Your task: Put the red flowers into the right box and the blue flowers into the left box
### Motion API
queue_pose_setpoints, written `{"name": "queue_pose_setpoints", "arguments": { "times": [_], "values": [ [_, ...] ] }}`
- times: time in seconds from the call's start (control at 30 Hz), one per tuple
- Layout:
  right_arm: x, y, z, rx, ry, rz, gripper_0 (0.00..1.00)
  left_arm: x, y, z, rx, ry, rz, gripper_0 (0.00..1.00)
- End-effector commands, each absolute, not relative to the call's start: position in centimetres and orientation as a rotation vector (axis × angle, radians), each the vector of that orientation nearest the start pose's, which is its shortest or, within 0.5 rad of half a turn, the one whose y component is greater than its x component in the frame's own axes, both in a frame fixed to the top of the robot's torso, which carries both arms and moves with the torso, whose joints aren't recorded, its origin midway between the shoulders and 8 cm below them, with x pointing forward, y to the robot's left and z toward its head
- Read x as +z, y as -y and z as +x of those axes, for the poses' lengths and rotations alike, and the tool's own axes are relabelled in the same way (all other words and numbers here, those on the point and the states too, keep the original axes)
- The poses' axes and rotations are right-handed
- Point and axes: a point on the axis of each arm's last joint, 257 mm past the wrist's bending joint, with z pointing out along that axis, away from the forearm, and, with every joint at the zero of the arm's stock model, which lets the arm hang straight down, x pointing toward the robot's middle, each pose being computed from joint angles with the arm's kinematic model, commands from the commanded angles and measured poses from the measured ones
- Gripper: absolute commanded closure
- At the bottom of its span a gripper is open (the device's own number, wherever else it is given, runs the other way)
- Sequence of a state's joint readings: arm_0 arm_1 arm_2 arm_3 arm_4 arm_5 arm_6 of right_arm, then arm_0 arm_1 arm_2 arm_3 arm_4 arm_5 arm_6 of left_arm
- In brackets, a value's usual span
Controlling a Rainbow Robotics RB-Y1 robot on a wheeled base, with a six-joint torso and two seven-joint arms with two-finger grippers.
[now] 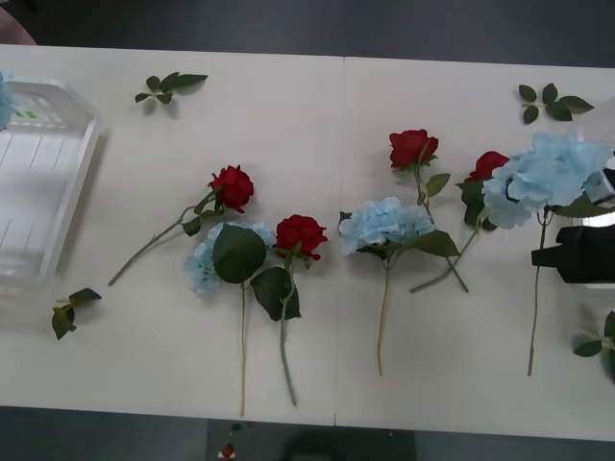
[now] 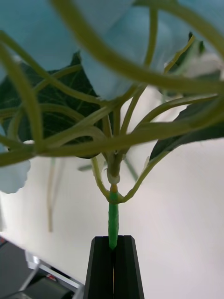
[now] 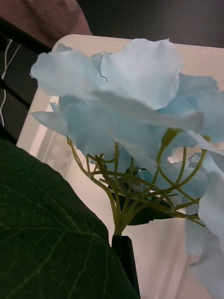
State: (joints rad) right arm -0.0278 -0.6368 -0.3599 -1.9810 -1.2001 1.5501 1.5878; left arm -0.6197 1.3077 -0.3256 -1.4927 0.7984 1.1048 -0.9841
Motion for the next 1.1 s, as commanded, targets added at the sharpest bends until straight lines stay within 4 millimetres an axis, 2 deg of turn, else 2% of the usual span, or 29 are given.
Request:
{"name": "queue_pose_setpoints", "arguments": {
  "times": [0.03,0.13,0.27,0.43,0.5,0.53,0.6,0.63,0.67,0.7,0.87,0.97,1.1],
  "values": [
    [-16.9,26.6,39.2,0.702,-2.363,-0.401,1.00,-6.0,-55.8,56.6,0.363,-2.202,-0.296,1.00],
    [-14.3,23.9,39.1,0.860,-2.279,-0.460,1.00,-7.4,-57.1,57.1,0.363,-2.199,-0.295,1.00],
    [-11.3,21.1,39.0,1.083,-2.194,-0.500,1.00,-8.3,-58.6,57.4,0.373,-2.180,-0.319,1.00],
    [-8.5,18.3,38.7,1.280,-2.118,-0.571,1.00,-9.5,-59.1,57.7,0.368,-2.178,-0.326,0.99],
    [-7.4,17.5,38.6,1.326,-2.079,-0.603,1.00,-9.6,-59.2,57.8,0.368,-2.174,-0.324,0.87],
    [-6.6,16.8,38.4,1.348,-2.055,-0.628,1.00,-9.5,-59.1,57.9,0.369,-2.170,-0.319,0.64],
    [-5.0,15.7,38.2,1.383,-2.006,-0.674,1.00,-9.3,-59.1,58.1,0.367,-2.161,-0.311,0.30],
    [-4.4,15.2,38.1,1.396,-1.988,-0.692,1.00,-9.3,-59.0,58.2,0.369,-2.161,-0.307,0.20],
    [-3.6,14.8,38.0,1.407,-1.962,-0.715,1.00,-9.4,-59.0,58.1,0.369,-2.163,-0.305,0.07],
    [-3.2,14.5,37.9,1.416,-1.947,-0.728,1.00,-9.4,-59.0,58.1,0.370,-2.164,-0.303,0.02],
    [0.4,12.1,37.5,1.406,-1.818,-0.854,1.00,-9.6,-58.8,58.4,0.351,-2.142,-0.279,0.00],
    [2.0,10.8,37.3,1.402,-1.758,-0.909,1.00,-9.7,-57.1,59.1,0.262,-2.114,-0.273,0.00],
    [3.7,9.1,36.8,1.413,-1.683,-0.968,1.00,-7.6,-51.9,59.4,0.053,-2.070,-0.257,0.00]
  ]
}}
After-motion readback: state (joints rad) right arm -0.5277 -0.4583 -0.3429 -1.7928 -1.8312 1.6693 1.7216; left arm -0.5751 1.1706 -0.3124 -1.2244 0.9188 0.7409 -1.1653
